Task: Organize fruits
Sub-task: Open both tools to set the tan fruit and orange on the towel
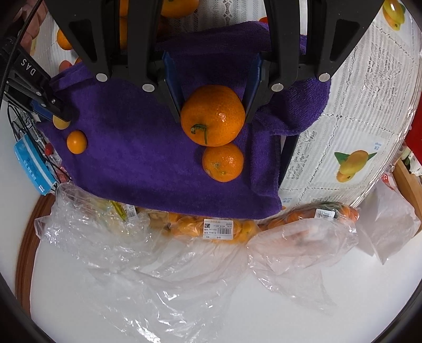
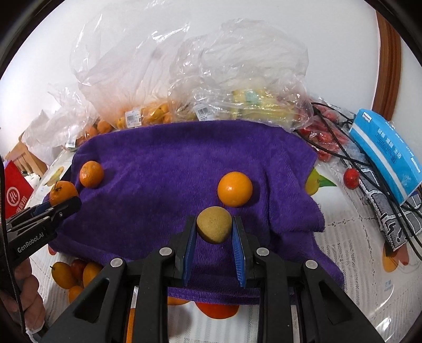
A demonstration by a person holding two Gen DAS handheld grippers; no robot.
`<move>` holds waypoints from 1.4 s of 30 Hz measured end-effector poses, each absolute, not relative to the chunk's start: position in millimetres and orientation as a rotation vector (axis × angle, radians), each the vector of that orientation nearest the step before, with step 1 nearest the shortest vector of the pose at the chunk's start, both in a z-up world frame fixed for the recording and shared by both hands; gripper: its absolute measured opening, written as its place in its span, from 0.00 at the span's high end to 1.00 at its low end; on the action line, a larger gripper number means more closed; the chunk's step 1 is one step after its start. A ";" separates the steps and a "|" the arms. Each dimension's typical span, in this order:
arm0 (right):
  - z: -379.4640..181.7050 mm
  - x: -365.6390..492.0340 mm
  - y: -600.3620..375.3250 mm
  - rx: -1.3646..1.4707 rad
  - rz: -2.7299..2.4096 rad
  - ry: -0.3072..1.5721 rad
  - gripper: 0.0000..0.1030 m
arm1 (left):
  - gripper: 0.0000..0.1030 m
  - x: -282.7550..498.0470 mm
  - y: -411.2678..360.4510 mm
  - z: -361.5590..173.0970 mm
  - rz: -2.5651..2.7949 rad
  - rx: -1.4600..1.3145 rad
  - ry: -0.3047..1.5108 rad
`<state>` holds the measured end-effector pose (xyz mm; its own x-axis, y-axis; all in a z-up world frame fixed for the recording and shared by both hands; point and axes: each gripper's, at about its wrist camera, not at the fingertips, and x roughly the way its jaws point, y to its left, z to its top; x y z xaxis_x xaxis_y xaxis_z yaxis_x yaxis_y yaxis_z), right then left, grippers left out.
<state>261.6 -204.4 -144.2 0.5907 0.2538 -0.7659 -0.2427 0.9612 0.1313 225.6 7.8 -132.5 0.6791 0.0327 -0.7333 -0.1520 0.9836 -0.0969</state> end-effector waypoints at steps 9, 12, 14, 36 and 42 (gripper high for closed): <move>-145.9 258.5 -204.0 -0.008 0.289 0.895 0.69 | 0.59 228.5 7.4 -135.4 0.092 -0.164 0.844; -145.4 259.0 -204.4 -0.006 0.281 0.897 0.62 | 0.59 228.7 7.1 -135.2 0.088 -0.165 0.848; -144.6 258.7 -204.5 -0.007 0.275 0.899 0.60 | 0.59 228.7 6.7 -135.0 0.087 -0.163 0.850; -130.3 244.3 -204.5 -0.004 0.237 0.835 0.44 | 0.48 202.9 6.1 -98.3 0.140 -0.095 0.707; -117.8 221.8 -207.2 0.030 0.230 0.847 0.44 | 0.48 186.8 18.9 -90.6 0.139 -0.105 0.737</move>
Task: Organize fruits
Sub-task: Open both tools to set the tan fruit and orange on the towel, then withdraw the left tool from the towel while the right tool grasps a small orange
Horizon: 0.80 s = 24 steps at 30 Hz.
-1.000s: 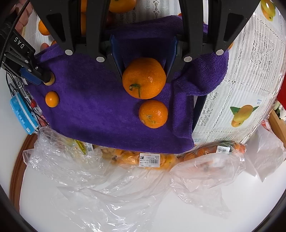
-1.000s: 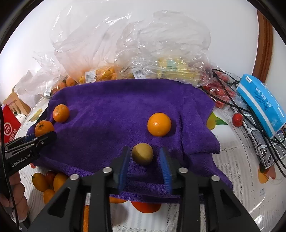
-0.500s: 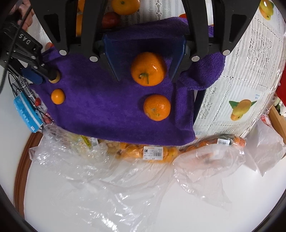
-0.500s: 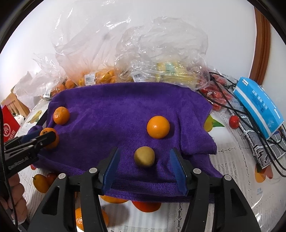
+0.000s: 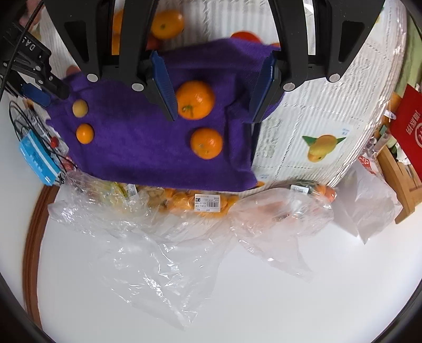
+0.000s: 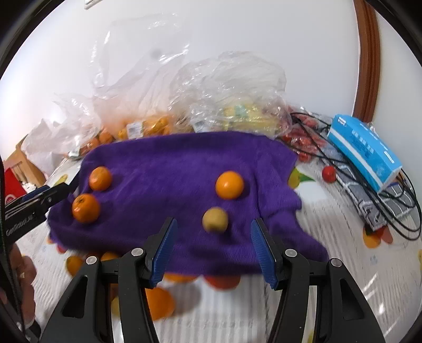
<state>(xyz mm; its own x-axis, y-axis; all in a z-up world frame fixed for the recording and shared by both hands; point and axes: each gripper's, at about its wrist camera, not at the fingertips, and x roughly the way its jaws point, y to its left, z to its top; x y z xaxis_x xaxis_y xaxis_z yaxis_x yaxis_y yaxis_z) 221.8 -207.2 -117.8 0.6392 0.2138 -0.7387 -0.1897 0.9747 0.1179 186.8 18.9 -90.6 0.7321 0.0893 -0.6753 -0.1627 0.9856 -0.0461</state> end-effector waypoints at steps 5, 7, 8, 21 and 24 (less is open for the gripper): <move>-111.5 196.7 -194.0 0.002 0.288 0.864 0.44 | 0.48 165.5 29.1 -95.0 0.094 -0.120 0.773; -114.6 188.4 -187.3 -0.016 0.307 0.869 0.44 | 0.48 155.5 37.4 -98.5 0.097 -0.137 0.782; -117.1 184.8 -183.9 -0.025 0.313 0.872 0.44 | 0.48 152.7 39.6 -99.9 0.098 -0.145 0.785; -151.6 169.3 -167.9 -0.059 0.343 0.966 0.60 | 0.48 108.7 63.7 -113.7 0.064 -0.216 0.822; -149.3 164.1 -175.8 -0.015 0.333 0.952 0.61 | 0.48 102.4 60.4 -114.9 0.050 -0.211 0.825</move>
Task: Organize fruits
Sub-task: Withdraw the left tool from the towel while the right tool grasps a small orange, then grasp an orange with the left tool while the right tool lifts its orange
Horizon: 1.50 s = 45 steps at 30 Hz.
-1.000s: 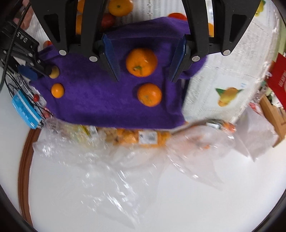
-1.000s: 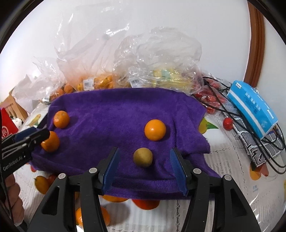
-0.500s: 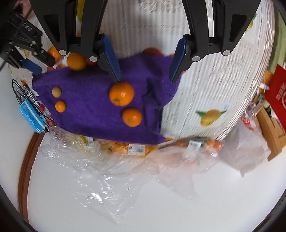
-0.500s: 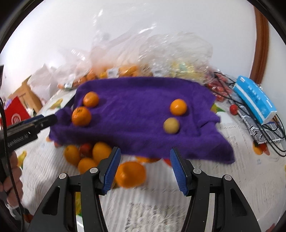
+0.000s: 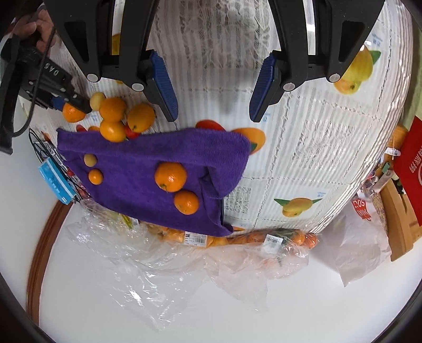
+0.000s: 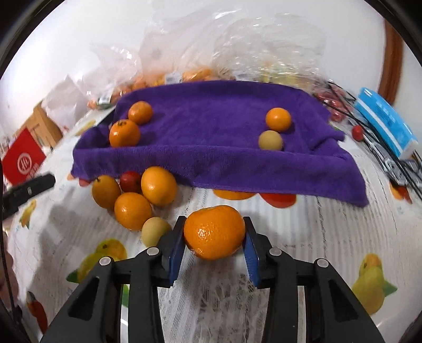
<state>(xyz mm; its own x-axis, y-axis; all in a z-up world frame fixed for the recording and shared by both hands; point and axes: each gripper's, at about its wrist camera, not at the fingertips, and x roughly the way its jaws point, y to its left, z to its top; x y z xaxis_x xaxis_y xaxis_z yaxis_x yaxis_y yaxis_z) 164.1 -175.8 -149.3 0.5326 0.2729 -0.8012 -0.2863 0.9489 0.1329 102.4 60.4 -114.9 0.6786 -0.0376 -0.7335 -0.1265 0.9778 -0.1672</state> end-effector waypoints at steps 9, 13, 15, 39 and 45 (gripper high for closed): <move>-143.4 131.3 -212.2 -0.015 0.289 0.934 0.61 | 0.48 92.5 35.2 -132.2 -0.020 -0.203 0.889; -143.8 121.9 -224.4 -0.027 0.278 0.923 0.60 | 0.48 88.9 30.6 -145.1 0.003 -0.209 0.915; -144.7 118.1 -225.3 -0.046 0.278 0.911 0.60 | 0.48 85.2 25.1 -146.0 0.014 -0.176 0.902; -151.5 121.5 -242.3 0.081 0.330 0.936 0.60 | 0.60 128.8 -8.2 -145.7 -0.057 -0.071 0.894; -151.3 121.7 -242.7 0.083 0.331 0.935 0.60 | 0.61 136.7 -20.0 -147.6 -0.090 -0.037 0.897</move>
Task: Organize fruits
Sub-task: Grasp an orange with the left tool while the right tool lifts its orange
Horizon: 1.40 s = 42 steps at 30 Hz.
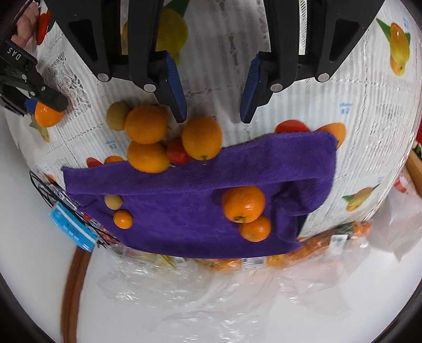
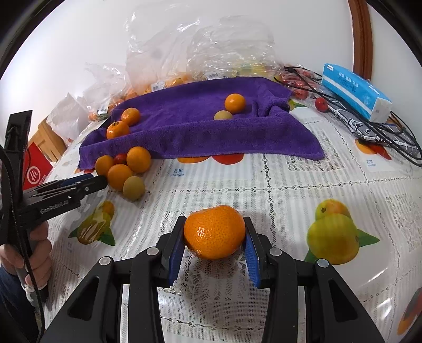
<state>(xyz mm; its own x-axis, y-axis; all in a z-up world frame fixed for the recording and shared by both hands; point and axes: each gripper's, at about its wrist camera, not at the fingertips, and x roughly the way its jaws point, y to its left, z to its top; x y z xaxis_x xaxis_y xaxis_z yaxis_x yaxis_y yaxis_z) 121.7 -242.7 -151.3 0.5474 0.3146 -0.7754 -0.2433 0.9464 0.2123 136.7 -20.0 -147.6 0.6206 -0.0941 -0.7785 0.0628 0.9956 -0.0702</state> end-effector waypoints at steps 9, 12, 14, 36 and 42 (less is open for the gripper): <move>-151.2 120.9 -243.6 0.097 0.324 0.934 0.60 | 0.65 145.6 -25.0 -147.7 -0.112 -0.045 0.890; -151.6 121.2 -245.0 0.107 0.327 0.933 0.60 | 0.65 147.7 -25.0 -148.0 -0.115 -0.050 0.890; -151.8 121.0 -244.7 0.109 0.326 0.933 0.60 | 0.65 149.0 -25.7 -148.2 -0.114 -0.050 0.890; -141.9 114.9 -239.5 0.081 0.312 0.888 0.60 | 0.71 120.7 9.0 -121.7 -0.047 -0.148 0.811; -108.2 121.3 -229.1 0.066 0.343 0.813 0.60 | 0.71 121.4 26.2 -97.3 0.007 -0.167 0.731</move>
<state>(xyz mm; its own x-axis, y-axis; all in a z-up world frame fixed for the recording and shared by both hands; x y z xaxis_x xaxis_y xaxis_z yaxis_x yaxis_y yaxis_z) 121.3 -229.1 -108.2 0.6354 0.3248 -0.7006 -0.2748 0.9430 0.1879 121.4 26.2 -97.3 0.7454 -0.0518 -0.6646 -0.0649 0.9866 -0.1497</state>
